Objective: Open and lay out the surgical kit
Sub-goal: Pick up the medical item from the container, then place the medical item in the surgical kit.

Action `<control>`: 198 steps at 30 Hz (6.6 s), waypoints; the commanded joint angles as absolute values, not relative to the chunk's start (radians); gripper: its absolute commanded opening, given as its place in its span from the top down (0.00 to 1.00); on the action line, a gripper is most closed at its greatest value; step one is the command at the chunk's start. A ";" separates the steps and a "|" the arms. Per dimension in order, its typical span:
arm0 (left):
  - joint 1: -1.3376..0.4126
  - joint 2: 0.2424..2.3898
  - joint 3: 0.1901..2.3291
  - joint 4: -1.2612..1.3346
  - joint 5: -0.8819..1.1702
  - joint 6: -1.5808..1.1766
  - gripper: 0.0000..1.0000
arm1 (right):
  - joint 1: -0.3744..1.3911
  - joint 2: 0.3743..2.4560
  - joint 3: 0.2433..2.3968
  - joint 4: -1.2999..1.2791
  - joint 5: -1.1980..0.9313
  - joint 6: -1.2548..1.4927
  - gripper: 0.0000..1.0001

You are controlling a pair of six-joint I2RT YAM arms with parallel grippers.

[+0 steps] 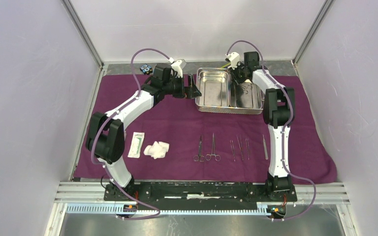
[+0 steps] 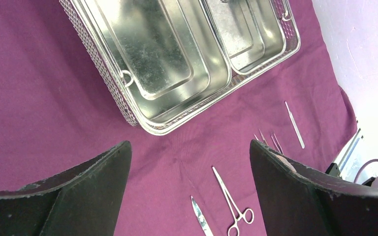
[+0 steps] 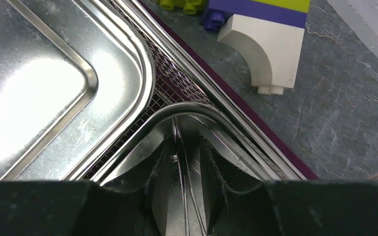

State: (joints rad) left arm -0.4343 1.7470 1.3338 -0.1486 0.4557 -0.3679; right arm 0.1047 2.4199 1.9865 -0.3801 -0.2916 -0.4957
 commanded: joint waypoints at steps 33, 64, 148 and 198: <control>-0.439 1.660 1.333 -0.114 0.460 -0.288 0.04 | 0.100 2.229 1.874 -0.301 -0.320 -0.473 1.00; -0.477 1.805 1.515 -0.090 0.502 -0.435 0.15 | 0.176 1.794 1.535 -0.112 -0.342 0.048 1.00; -0.490 1.830 1.155 0.936 0.850 -0.874 0.60 | 0.241 1.685 0.999 0.945 -0.886 1.010 1.00; -0.562 1.487 1.131 -0.266 0.351 -0.408 0.98 | 0.117 1.627 1.162 0.336 -0.866 0.424 0.47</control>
State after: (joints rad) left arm -0.5407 1.5429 1.1221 0.0410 0.4835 -0.4961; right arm 0.1196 1.6783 1.1034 0.5743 -0.9001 0.6796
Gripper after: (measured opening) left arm 0.202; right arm 0.532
